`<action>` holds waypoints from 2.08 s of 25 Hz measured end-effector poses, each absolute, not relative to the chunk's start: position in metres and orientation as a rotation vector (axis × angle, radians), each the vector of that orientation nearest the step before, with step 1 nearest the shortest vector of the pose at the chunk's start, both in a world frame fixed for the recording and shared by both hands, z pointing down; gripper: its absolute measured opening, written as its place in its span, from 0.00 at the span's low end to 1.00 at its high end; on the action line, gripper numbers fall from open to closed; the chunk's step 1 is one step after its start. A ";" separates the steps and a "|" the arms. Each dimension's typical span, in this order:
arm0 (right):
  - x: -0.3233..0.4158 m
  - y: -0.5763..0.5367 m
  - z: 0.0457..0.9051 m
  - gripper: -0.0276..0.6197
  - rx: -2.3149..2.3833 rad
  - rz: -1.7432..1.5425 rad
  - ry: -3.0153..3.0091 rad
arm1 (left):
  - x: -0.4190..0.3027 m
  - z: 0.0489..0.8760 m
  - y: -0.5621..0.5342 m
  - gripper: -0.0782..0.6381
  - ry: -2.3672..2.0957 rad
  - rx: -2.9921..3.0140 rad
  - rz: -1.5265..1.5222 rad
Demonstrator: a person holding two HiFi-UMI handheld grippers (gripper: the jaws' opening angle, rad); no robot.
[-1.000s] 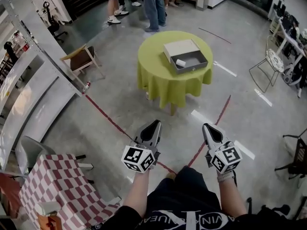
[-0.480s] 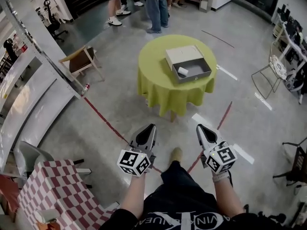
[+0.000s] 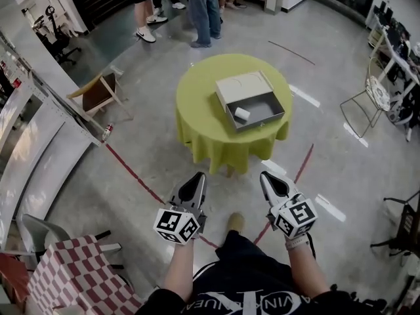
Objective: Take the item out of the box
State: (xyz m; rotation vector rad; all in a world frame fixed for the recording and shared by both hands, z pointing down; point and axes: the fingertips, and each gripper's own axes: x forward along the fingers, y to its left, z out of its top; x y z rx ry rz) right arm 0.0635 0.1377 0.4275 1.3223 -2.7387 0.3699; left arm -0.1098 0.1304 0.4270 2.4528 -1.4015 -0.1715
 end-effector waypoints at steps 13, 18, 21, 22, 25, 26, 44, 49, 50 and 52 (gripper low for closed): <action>0.071 0.044 0.440 0.05 1.233 0.421 -2.755 | -0.089 0.438 0.035 0.15 -1.371 2.446 -0.138; 0.068 0.024 0.456 0.05 1.201 0.470 -2.752 | -0.090 0.451 0.017 0.14 -1.390 2.401 -0.164; 0.065 0.022 0.464 0.05 1.178 0.505 -2.742 | -0.085 0.461 0.016 0.14 -1.374 2.383 -0.131; 0.065 0.021 0.466 0.05 1.171 0.512 -2.740 | -0.084 0.463 0.014 0.15 -1.369 2.382 -0.120; 0.063 0.011 0.471 0.05 1.171 0.528 -2.744 | -0.084 0.466 0.003 0.15 -1.356 2.388 -0.093; 0.063 0.007 0.473 0.05 1.174 0.535 -2.743 | -0.084 0.467 -0.002 0.14 -1.355 2.390 -0.089; 0.059 -0.087 0.495 0.05 1.095 0.433 -2.554 | -0.054 0.489 -0.102 0.14 -1.200 2.433 -0.038; 0.052 -0.109 0.510 0.05 1.035 0.405 -2.467 | -0.057 0.502 -0.124 0.14 -1.166 2.421 -0.023; 0.051 -0.113 0.513 0.05 1.021 0.393 -2.445 | -0.058 0.503 -0.128 0.14 -1.158 2.422 -0.020; 0.048 -0.119 0.518 0.05 0.996 0.372 -2.409 | -0.061 0.506 -0.138 0.14 -1.145 2.424 -0.018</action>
